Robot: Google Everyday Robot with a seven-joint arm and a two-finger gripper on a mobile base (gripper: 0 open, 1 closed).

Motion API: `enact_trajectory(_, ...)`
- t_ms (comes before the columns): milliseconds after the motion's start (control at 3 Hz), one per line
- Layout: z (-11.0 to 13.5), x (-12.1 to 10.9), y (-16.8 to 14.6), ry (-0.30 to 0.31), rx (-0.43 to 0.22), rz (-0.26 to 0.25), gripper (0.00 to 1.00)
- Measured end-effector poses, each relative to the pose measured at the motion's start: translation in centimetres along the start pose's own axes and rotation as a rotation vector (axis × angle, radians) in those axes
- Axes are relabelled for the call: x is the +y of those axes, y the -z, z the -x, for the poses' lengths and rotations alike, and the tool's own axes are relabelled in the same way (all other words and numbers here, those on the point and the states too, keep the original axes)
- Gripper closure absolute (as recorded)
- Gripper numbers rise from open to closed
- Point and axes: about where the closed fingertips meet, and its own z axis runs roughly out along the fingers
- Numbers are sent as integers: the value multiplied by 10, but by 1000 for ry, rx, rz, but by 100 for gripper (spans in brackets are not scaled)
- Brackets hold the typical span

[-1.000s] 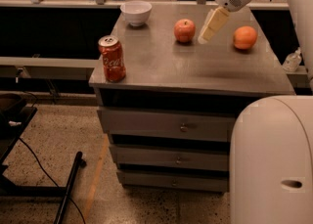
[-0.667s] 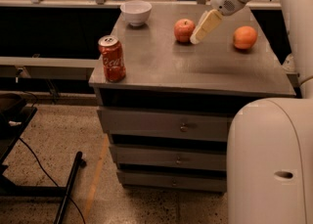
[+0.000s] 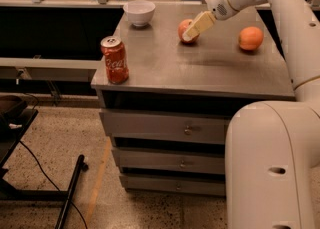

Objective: Move apple near coke can

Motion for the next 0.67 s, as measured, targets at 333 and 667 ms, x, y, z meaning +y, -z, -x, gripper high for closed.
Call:
enact_trajectory(333,-15,-4,-20,-88,21,-12,0)
enact_trajectory(667,-29,-1,-42,-159,19,6,0)
